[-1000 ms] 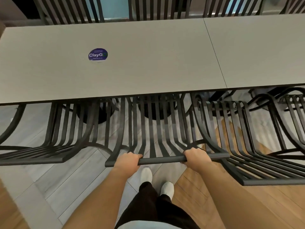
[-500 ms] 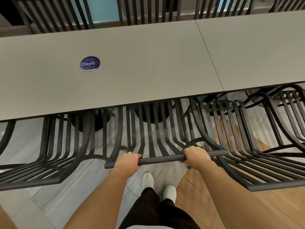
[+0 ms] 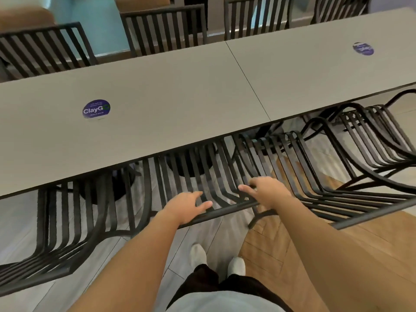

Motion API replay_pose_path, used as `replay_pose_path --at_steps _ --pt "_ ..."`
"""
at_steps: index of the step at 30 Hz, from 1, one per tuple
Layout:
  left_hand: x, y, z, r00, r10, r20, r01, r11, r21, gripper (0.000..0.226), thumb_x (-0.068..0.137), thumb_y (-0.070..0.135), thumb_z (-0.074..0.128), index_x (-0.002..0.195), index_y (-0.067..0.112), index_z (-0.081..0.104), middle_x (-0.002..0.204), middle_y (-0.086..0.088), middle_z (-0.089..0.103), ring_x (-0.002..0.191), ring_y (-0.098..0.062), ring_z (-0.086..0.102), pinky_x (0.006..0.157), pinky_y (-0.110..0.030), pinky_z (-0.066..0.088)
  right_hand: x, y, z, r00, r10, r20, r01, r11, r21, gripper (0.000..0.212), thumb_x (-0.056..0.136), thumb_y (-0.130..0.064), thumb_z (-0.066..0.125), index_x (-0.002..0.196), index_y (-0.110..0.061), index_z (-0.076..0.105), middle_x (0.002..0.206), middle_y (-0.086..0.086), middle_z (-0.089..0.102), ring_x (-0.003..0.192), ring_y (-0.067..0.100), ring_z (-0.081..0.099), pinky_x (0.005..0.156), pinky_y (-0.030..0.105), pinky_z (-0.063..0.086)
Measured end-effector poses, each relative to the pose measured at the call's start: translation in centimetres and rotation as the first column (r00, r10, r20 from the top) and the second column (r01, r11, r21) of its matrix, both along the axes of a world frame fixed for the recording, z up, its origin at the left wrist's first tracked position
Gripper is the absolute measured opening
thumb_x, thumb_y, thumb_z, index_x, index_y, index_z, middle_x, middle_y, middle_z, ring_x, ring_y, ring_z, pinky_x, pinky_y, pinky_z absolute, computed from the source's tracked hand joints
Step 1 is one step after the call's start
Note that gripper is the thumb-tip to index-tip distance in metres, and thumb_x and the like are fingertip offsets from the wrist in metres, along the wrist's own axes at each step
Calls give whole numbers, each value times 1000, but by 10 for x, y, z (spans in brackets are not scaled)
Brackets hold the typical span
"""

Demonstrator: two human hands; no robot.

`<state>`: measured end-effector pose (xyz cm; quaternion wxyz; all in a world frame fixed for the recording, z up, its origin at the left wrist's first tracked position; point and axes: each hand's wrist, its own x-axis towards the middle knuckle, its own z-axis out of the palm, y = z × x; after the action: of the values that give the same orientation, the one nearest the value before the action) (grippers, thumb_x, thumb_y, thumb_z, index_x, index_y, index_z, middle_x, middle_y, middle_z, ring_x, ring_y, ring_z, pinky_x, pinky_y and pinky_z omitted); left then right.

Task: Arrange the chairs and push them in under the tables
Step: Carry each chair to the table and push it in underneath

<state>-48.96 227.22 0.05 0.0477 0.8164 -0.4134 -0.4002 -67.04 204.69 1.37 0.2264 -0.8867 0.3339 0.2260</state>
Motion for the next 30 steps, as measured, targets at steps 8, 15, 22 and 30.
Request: replay_pose_path --at_steps 8,15,22,30 --pt "-59 -95 22 982 -152 114 168 975 -148 60 102 62 43 150 26 50 141 0 61 123 -20 60 103 -41 51 -82 -60 24 985 -160 69 167 979 -114 69 91 -81 26 109 -27 64 103 -5 67 91 17 61 82 42 55" --pt "-155 -182 37 971 -188 149 220 944 -246 50 104 57 43 136 25 62 119 4 68 104 -14 64 90 -38 55 -186 -136 24 988 -149 37 152 981 -118 64 95 -75 33 110 -23 66 105 -1 68 93 22 62 79 41 54" --pt "-282 -242 33 987 -99 129 121 977 -175 52 103 60 42 136 25 61 118 3 70 101 -17 66 85 -36 55 -286 -216 27 1000 -11 -28 9 995 -99 65 95 -75 33 114 -21 64 108 1 67 98 23 61 78 39 50" --pt "-370 -268 27 997 -20 68 30 990 -137 48 102 59 46 131 25 64 115 0 71 102 -19 65 88 -40 56 -359 -269 25 993 61 -99 -68 995 -76 67 92 -78 35 122 -25 63 111 0 68 98 22 62 75 38 48"
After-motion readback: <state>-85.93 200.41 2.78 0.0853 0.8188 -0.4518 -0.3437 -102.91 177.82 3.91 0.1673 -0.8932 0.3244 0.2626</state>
